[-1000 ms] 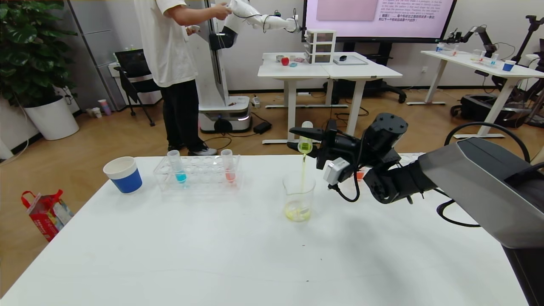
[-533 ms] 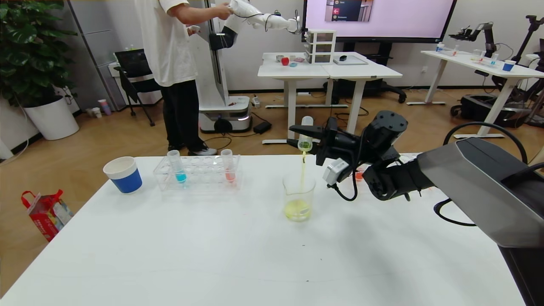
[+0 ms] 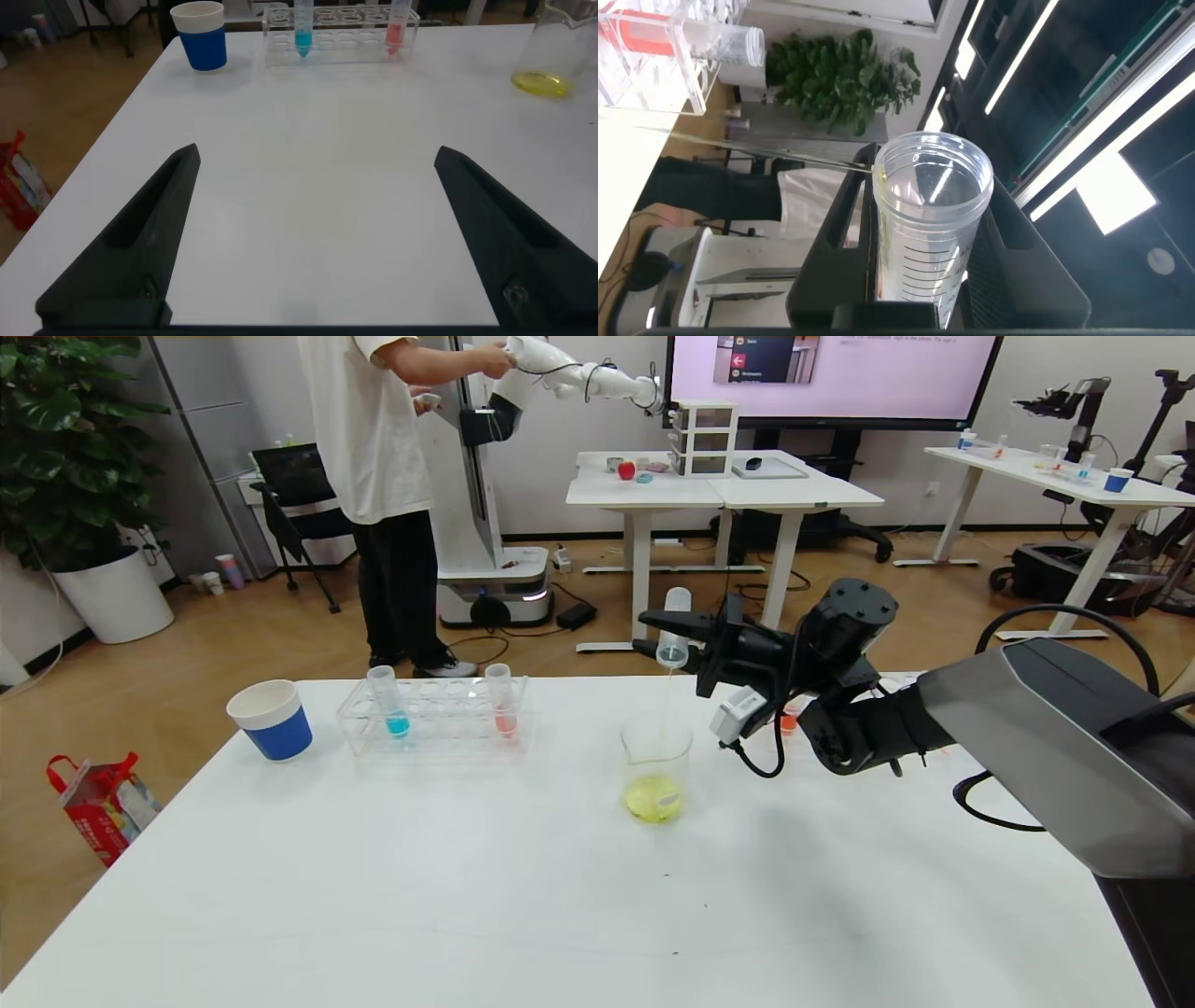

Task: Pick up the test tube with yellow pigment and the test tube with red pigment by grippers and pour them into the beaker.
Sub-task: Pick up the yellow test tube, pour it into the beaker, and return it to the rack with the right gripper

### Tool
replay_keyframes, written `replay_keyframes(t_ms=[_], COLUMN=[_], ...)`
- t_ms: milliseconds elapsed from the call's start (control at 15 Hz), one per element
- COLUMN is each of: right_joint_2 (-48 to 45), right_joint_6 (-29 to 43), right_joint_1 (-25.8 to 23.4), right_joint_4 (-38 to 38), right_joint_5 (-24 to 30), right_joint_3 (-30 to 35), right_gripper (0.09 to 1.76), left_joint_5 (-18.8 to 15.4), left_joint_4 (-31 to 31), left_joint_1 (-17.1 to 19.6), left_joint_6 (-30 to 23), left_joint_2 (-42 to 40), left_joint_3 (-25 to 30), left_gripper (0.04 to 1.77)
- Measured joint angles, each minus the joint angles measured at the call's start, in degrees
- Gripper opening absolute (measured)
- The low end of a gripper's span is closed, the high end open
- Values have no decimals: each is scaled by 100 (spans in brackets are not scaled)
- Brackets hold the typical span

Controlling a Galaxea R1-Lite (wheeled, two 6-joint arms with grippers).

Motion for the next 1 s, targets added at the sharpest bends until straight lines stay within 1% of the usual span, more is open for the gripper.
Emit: replay_keyframes(t_ms=[200, 333, 467, 533, 733, 867, 1000], right_joint_2=[0, -35, -168, -265, -603, -813, -1039], right_joint_6=[9, 138, 689, 1064, 2395, 3206, 4057], right_joint_1=[-4, 2, 24, 50, 60, 28, 60], right_joint_4=[4, 37, 63, 39, -345, -735, -1083], right_joint_5=[0, -35, -143, -280, -907, -1465, -2398], right_joint_3=[7, 96, 189, 263, 501, 879, 1491], right_gripper=[53, 53, 53, 53, 53, 53, 53], left_joint_5=[-2, -2, -2, 0, 0, -2, -2], left_joint_4=[0, 0, 0, 0, -2, 0, 0], left_joint_1=[0, 0, 0, 0, 0, 0, 0], left_joint_6=[-2, -2, 0, -2, 0, -2, -2], left_joint_2=[0, 0, 0, 0, 0, 0, 0], left_joint_3=[0, 0, 0, 0, 0, 0, 0], left_gripper=[175, 175, 175, 175, 175, 175, 175])
